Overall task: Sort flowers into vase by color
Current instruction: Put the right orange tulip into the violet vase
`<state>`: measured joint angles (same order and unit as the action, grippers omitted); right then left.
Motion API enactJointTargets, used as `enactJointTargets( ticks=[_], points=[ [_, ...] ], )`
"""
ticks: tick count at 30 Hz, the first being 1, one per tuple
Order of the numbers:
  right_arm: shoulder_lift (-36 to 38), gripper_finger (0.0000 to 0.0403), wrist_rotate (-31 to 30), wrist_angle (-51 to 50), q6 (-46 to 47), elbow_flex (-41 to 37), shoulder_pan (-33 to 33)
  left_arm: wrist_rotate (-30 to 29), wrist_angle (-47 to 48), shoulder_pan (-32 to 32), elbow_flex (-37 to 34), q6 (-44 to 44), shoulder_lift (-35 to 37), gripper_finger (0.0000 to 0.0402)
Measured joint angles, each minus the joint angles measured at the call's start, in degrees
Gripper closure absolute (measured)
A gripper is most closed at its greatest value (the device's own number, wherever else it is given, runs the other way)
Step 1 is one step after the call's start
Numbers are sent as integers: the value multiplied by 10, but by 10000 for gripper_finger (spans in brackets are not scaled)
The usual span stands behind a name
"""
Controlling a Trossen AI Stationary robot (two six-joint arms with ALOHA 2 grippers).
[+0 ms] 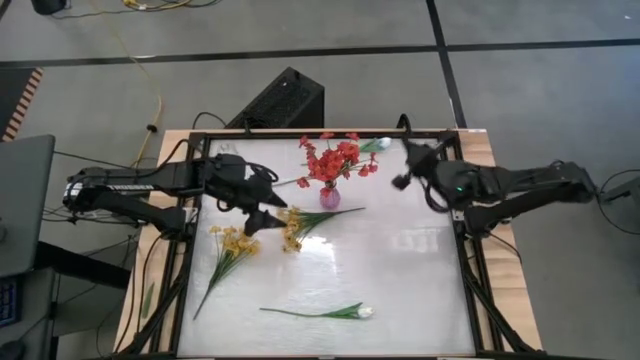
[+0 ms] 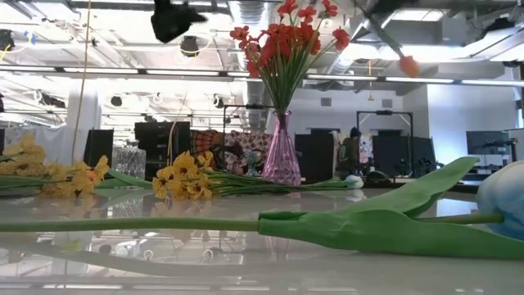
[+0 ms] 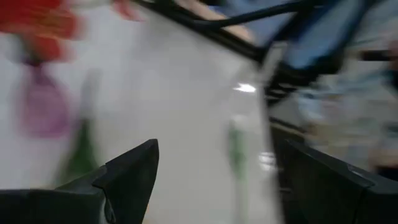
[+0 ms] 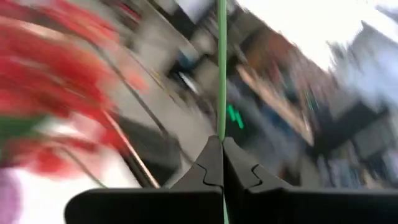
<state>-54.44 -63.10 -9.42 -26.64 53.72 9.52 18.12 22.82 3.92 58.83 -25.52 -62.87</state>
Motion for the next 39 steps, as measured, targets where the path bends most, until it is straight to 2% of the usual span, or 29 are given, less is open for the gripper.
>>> enactJointTargets(
  ticks=[2,5,11,13,17,19,23,26,31,39],
  points=[
    [-12,386,28,42,-92,1,52,23,-6,-5,0,-25,0,81],
    [-35,386,29,53,-161,3,135,23,-7,-16,0,-64,0,81],
    [-112,386,11,33,-163,3,252,29,-15,-28,0,-179,-28,81],
    [-141,380,8,3,-125,3,272,44,-27,-27,0,-220,-46,81],
    [-192,379,5,-92,-16,3,282,97,-91,-25,0,-284,-99,81],
    [-219,384,25,-137,20,3,275,131,-150,-26,0,-319,-131,81],
    [-269,386,59,-151,15,3,251,178,-259,-26,0,-398,-206,81],
    [-295,386,61,-127,3,2,241,191,-280,-25,0,-438,-257,81],
    [-312,386,66,-107,-8,3,241,190,-299,-31,-1,-448,-314,81],
    [-311,386,77,-105,-8,3,228,189,-378,-48,0,-464,-338,81]
  ],
)
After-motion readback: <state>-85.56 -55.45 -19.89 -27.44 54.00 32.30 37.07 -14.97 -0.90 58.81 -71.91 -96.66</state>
